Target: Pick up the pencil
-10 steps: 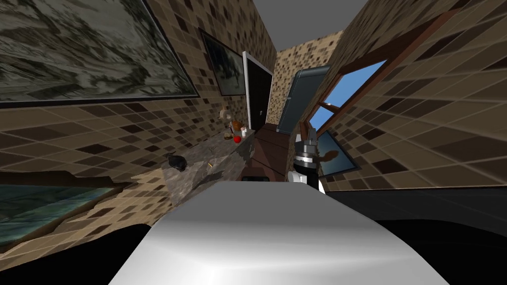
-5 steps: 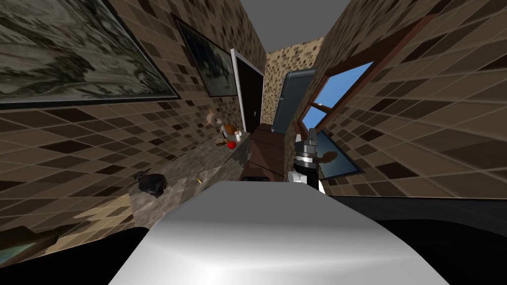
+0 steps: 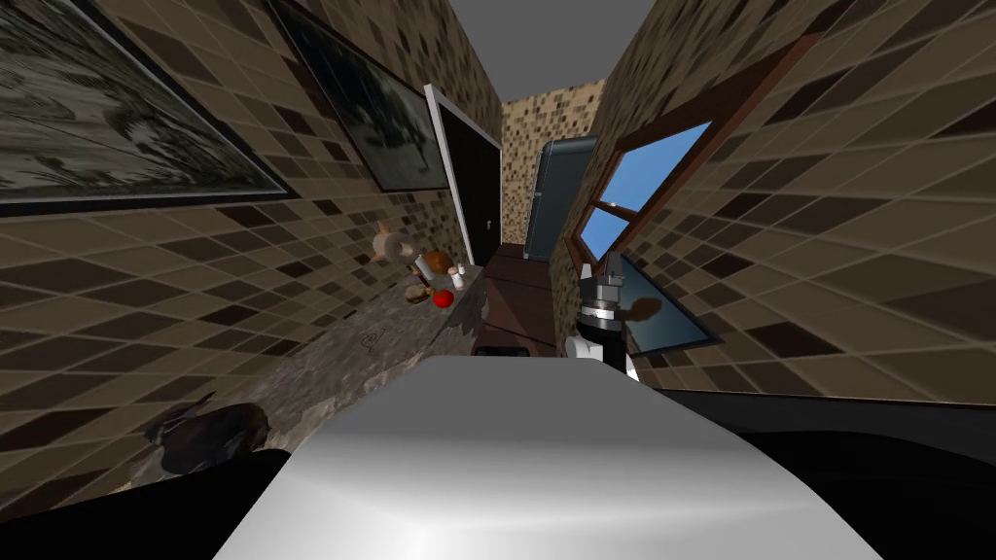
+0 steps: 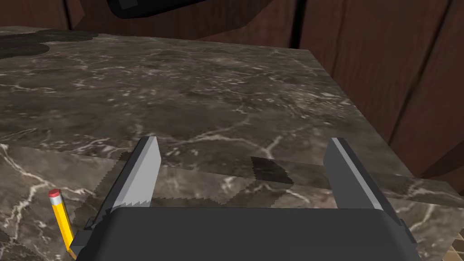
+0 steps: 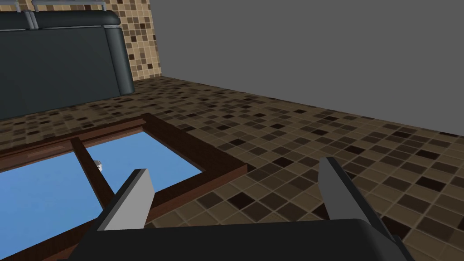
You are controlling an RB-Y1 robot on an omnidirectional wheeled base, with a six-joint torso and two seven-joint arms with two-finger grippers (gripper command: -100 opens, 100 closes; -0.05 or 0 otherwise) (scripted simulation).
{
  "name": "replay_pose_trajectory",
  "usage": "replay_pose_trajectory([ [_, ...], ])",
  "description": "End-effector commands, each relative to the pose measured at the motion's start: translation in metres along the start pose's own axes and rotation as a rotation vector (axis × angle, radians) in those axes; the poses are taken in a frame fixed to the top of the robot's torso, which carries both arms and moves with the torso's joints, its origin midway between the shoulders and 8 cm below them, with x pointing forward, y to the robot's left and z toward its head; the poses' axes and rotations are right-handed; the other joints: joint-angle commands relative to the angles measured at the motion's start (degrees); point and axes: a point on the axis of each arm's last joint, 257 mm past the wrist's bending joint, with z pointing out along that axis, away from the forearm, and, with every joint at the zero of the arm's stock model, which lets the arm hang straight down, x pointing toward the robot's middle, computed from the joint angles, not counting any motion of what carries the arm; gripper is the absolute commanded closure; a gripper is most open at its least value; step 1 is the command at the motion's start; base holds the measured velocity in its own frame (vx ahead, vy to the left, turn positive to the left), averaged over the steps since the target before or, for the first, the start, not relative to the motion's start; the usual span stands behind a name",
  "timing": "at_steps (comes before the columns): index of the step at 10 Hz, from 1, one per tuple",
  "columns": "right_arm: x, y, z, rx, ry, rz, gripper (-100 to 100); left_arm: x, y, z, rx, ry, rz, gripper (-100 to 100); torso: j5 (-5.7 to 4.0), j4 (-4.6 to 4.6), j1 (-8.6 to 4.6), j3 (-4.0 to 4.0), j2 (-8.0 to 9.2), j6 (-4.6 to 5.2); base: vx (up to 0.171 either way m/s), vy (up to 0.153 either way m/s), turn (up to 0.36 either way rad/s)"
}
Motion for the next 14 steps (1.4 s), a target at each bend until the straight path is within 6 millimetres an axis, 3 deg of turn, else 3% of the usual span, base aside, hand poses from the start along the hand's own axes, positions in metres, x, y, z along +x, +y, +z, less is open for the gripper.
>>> replay_pose_trajectory([
  [1,0.0,0.0,0.0,0.0,0.0,0.0,0,-0.004,0.004,-0.006,-0.018,-0.003,-0.003,-100,0.0,0.0,0.0,0.0,0.0,0.0,0.117,0.053,-0.101],
  [7,0.0,0.0,0.0,0.0,0.0,0.0,0,-0.042,0.006,-0.015,-0.1,-0.033,0.022,-100,-0.02,-0.01,-0.1,-0.03,-0.04,-0.06,0.157,0.055,-0.175],
  [8,0.0,0.0,0.0,0.0,0.0,0.0,0,-0.038,0.009,-0.016,-0.096,-0.029,0.019,-100,-0.03,0.0,-0.18,0.01,0.02,-0.06,0.051,0.018,-0.03],
  [9,0.0,0.0,0.0,0.0,0.0,0.0,0,-0.039,0.008,-0.016,-0.097,-0.03,0.019,0,-0.06,0.06,-0.27,0.14,0.26,-0.11,0.011,0.005,0.002],
  [10,0.0,0.0,0.0,0.0,0.0,0.0,0,-0.036,0.001,-0.008,-0.096,-0.028,0.024,-100,-0.08,0.11,-0.34,0.26,0.45,-0.11,-0.01,0.022,0.041],
  [14,0.0,0.0,0.0,0.0,0.0,0.0,0,-0.032,-0.014,0.007,-0.095,-0.025,0.034,-100,-0.05,0.18,-0.25,0.43,0.73,-0.13,-0.03,0.035,0.028],
])
